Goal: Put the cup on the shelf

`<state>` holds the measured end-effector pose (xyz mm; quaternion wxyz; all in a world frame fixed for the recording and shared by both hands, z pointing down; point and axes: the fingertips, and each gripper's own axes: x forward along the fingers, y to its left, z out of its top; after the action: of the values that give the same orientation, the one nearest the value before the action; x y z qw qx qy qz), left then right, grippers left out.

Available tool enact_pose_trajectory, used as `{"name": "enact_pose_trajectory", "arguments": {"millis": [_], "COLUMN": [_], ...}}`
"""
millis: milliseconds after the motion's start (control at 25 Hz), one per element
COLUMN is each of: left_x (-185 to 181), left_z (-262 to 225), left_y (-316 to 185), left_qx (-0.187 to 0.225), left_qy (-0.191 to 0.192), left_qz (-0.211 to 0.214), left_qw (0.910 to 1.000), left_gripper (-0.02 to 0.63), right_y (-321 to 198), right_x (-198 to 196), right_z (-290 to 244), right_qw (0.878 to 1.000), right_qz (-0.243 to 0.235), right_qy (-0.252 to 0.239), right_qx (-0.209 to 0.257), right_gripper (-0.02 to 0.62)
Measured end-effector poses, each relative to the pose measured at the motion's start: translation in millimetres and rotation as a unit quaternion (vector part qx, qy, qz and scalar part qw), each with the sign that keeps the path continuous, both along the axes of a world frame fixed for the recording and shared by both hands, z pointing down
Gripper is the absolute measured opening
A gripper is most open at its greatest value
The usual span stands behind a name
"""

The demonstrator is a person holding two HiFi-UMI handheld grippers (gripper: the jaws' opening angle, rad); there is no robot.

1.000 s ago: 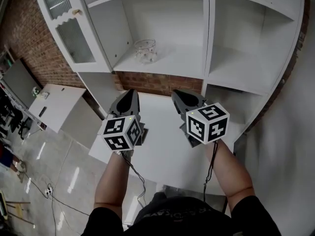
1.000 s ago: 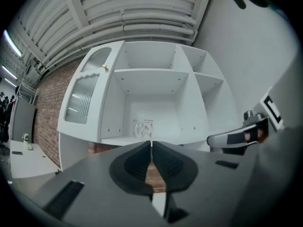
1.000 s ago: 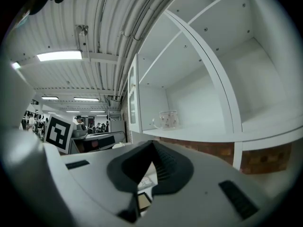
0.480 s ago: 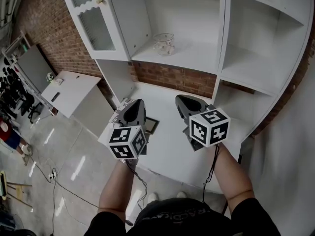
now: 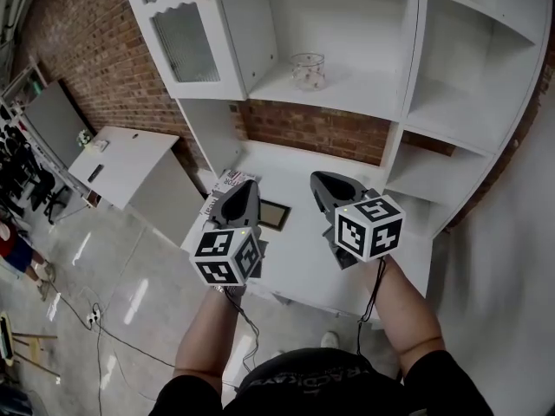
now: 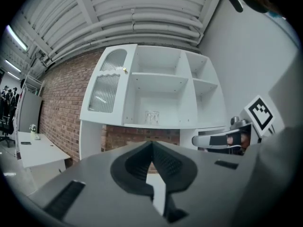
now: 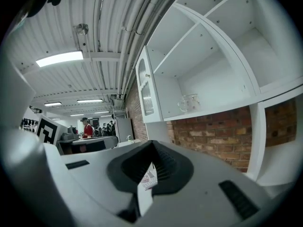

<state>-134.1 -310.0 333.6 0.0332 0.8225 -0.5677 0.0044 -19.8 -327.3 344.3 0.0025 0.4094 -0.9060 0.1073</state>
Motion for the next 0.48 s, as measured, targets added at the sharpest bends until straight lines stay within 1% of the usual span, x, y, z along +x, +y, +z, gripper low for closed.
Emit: {"name": "enact_pose_trajectory", "arguments": {"millis": [320,480], "left_x": [-8.7,-3.6], "left_z": [-2.9,-4.0], "left_y": [18.3,30.9], "left_qx": [0.004,0.007], "left_qy": [0.013,0.024], "left_qz": [0.064,0.097], "left_qw": [0.9979,0.995], "left_gripper": [0.005,0.005], "right_y": [29.4,48.4], "right_x": [-12.8,-7.9], "right_z": [3.3,2.0], "right_qw": [0.998,0.996], "right_qz": [0.059,0.091], "right_qy": [0.002,0.004], "right_qx": [-0.005,-0.004], "right_gripper": [0.0,0.0]}}
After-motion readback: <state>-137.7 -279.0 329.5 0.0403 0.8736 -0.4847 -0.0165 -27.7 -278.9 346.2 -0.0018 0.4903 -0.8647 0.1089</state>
